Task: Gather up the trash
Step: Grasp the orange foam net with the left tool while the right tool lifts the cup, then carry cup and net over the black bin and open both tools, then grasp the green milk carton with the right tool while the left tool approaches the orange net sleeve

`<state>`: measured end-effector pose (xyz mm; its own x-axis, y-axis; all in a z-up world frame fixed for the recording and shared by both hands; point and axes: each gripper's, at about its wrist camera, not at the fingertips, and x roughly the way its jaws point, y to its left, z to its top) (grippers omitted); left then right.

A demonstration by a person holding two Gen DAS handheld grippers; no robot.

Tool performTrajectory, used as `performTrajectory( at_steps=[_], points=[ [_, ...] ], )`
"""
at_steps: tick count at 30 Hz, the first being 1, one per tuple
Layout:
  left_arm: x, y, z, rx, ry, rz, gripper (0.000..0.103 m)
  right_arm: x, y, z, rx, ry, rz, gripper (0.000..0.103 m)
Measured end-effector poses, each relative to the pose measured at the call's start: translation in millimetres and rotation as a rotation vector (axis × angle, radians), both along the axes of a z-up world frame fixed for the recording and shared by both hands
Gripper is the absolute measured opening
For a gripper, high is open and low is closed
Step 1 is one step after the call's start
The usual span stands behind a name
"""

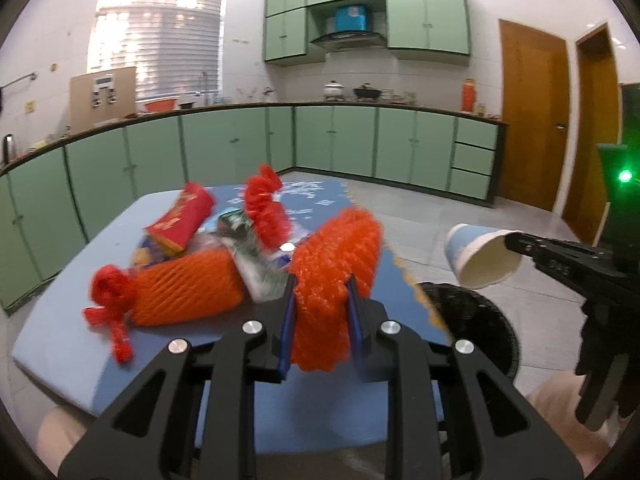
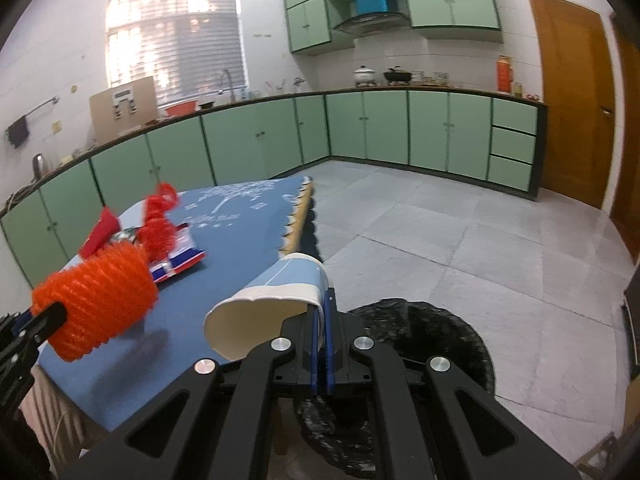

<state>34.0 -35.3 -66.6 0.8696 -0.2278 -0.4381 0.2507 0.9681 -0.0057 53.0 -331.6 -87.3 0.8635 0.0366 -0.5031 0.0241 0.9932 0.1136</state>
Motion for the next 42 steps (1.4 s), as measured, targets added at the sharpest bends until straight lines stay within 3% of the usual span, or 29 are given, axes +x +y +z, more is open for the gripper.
performTrajectory(
  at_steps=[5,14,18,21,25,29,32,37,42],
  points=[
    [14,-40,-1,-0.025,0.009,-0.088,0.021,1,-28,-2,-0.021,0.003,-0.067,0.003],
    [68,-134,-18,-0.072,0.123,-0.223,0.022,21,-97,-27,-0.032,0.085,-0.207,0.003],
    [90,-164,-29,-0.055,0.159,-0.231,0.035,30,-110,-37,-0.038,0.124,-0.208,0.005],
    [102,-175,-33,-0.051,0.158,-0.233,0.045,36,-114,-40,-0.036,0.135,-0.201,0.018],
    [104,-176,-33,-0.053,0.155,-0.231,0.053,37,-118,-41,-0.026,0.132,-0.201,0.024],
    [103,-168,-27,-0.072,0.161,-0.218,0.054,30,-117,-35,-0.006,0.115,-0.201,0.028],
    [94,-151,-17,-0.070,0.120,-0.201,0.058,23,-108,-23,-0.008,0.086,-0.188,0.037],
    [71,-102,3,-0.044,0.021,-0.114,0.068,21,-74,2,-0.007,0.018,-0.137,0.058],
    [50,-35,12,-0.006,-0.022,0.038,0.071,18,-18,21,0.029,-0.054,-0.034,0.070]
  ],
)
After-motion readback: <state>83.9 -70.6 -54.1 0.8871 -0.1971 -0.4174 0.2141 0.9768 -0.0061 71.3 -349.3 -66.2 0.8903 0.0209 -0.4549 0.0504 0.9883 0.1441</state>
